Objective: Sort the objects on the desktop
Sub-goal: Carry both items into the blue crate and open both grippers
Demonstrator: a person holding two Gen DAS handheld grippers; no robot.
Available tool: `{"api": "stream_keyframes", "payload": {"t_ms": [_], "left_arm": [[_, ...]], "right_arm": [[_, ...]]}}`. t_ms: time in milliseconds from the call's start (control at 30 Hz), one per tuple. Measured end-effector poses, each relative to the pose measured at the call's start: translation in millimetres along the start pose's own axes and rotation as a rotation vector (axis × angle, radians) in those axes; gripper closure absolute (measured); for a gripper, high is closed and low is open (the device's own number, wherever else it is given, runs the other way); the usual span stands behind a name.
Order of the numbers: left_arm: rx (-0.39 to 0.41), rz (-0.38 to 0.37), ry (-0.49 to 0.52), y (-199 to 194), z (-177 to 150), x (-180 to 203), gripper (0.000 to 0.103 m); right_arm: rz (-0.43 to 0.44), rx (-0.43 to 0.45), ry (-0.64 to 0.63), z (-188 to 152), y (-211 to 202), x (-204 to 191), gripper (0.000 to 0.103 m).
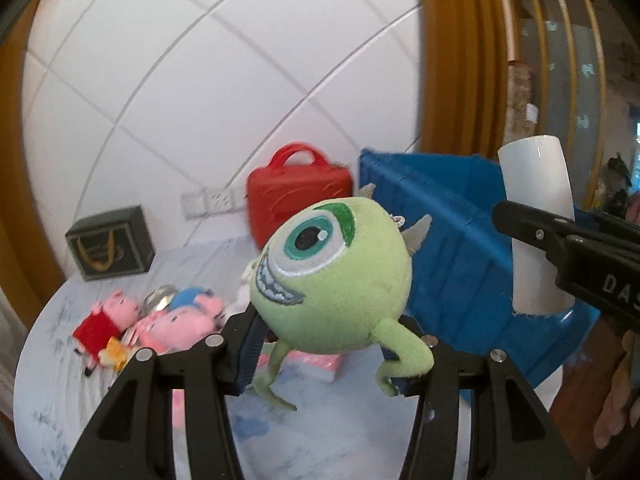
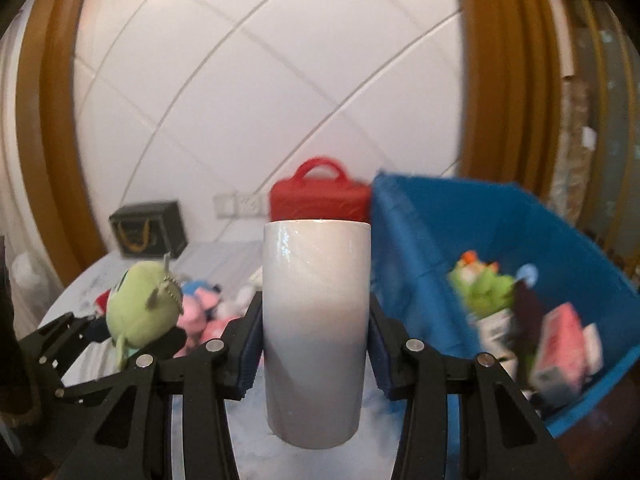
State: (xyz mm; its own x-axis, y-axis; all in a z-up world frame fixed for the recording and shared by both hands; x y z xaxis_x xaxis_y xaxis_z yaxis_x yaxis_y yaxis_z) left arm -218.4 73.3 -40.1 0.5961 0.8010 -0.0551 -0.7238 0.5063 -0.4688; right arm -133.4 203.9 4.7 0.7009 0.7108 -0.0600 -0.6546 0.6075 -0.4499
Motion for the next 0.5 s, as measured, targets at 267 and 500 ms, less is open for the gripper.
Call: {"api": "stream_keyframes", "payload": {"t_ms": [267, 500], "left_arm": [[0.097, -0.062, 0.024, 15.1, 70.5, 122.7, 0.052], [-0.031, -0.065, 0.067, 62.3, 86.5, 236.0, 0.052]], "right_arm": [[-0.163, 0.084, 0.035, 41.3, -34.6, 140.8, 0.058], [-0.193, -0.002, 0.002, 50.2, -24.0, 266.5, 0.058]]}}
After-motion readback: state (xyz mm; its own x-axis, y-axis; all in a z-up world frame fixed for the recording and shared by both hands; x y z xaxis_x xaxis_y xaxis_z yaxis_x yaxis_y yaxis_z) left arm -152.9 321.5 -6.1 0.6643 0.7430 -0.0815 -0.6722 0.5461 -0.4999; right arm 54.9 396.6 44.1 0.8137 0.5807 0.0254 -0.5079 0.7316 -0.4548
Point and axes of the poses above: each gripper's, at about its wrist camera, not at the fingertips, and y roughly the way its jaws point, x to its right, z to its top, the point moved 10 cm from there along y, roughly the way its jaws point, and after that the axes turned 9 degrees about y, right-handed, at the moved point
